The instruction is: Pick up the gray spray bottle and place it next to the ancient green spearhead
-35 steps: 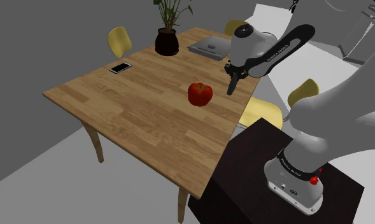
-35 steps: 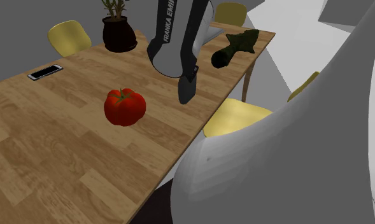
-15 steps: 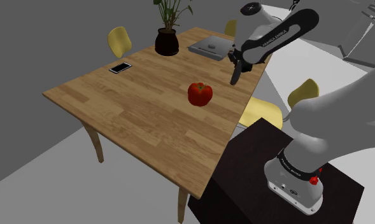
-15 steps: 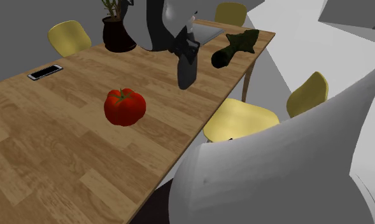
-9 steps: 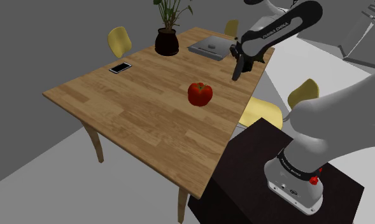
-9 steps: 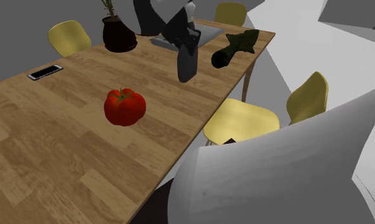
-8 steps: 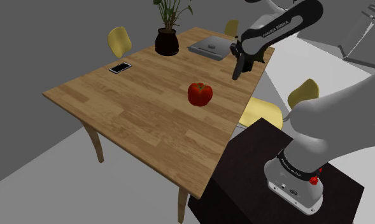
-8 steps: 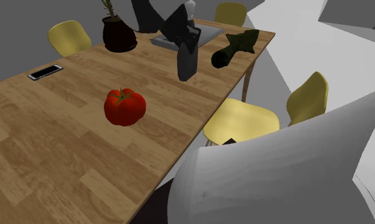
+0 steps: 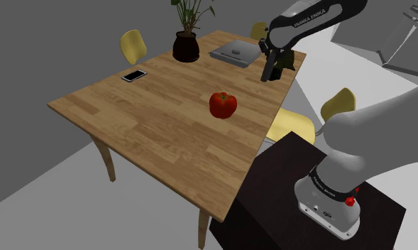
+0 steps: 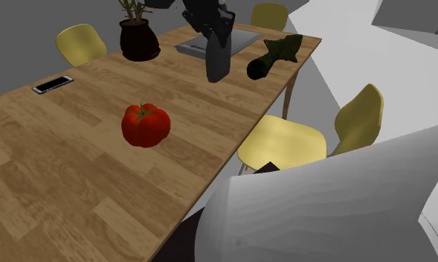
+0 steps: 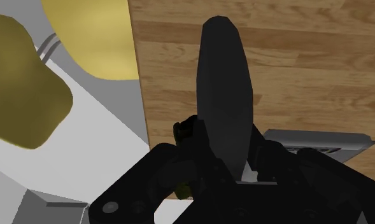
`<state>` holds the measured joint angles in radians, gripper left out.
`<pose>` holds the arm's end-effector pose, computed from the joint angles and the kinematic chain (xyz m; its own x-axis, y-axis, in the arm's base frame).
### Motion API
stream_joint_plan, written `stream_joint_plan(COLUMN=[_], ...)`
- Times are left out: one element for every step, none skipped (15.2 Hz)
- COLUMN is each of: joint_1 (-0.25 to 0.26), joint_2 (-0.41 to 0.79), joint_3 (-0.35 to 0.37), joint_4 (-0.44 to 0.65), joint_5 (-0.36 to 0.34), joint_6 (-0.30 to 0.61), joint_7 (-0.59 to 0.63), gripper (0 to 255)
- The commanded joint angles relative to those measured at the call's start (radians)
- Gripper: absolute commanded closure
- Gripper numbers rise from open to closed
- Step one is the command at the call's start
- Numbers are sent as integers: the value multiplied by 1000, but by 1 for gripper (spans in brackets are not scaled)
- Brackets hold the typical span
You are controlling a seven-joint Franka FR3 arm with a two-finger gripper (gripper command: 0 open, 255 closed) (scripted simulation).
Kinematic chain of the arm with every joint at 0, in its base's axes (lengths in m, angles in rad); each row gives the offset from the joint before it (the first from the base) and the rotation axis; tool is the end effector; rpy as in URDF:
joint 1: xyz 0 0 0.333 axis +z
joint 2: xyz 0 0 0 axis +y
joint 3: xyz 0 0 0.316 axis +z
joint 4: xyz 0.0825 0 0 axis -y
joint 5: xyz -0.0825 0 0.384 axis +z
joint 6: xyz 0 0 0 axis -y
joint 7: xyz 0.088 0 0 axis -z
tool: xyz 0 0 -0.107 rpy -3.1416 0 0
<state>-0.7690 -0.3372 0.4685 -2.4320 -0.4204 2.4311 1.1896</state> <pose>0.4506 -0.1339 0.4490 0.3040 -0.8008 0.5161 -0.9347 -0.3554 -0.0008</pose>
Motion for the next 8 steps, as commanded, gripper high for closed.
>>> stream_joint_plan(joint_1=[7, 11, 14, 17, 20, 23, 25, 28], joint_2=[-12, -17, -23, -28, -32, -37, -41, -45], joint_3=[-8, -12, -15, -19, -22, -25, -28, -31], joint_4=[15, 23, 31, 40, 48, 57, 66, 76], joint_5=[17, 25, 32, 39, 46, 52, 58, 63], joint_6=[-23, -35, -47, -59, -71, -83, -95, -108], joint_7=[-21, -31, -40, -49, -58, -66, -74, -82], gripper=[255, 255, 255, 255, 255, 255, 255, 255])
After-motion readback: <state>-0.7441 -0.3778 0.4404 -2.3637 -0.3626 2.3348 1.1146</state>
